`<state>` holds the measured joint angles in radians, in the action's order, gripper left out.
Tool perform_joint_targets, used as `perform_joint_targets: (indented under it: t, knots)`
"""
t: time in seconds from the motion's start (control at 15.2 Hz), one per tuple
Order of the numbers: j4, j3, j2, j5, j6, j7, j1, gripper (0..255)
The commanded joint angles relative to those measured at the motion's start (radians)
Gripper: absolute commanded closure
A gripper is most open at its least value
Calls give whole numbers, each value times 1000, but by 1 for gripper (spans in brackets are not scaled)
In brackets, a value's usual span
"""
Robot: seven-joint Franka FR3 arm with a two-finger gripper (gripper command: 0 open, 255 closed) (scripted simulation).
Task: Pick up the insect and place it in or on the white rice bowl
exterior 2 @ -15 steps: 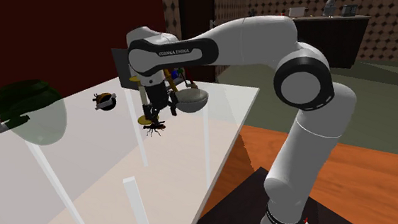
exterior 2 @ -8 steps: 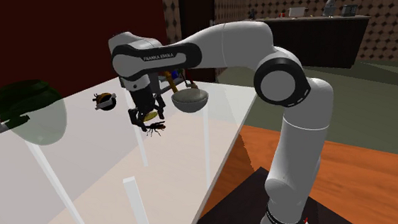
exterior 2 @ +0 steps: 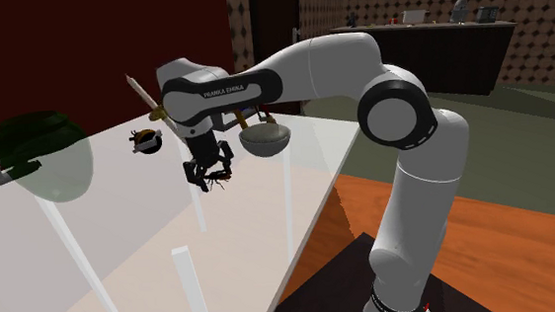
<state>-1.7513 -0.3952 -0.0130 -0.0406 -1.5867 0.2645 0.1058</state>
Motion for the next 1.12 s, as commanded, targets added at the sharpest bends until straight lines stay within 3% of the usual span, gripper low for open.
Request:
perform_joint_targets:
  t: [0.0, 0.2, 0.26, 0.86, 1.06]
  knots:
    - [-2, 0, 1, 0, -2, 0, 0, 0]
    - [-2, 0, 1, 0, -2, 0, 0, 0]
    - [-2, 0, 1, 0, -2, 0, 0, 255]
    - [-2, 0, 1, 0, -2, 0, 0, 255]
    - [41, 0, -1, 0, 39, -1, 0, 255]
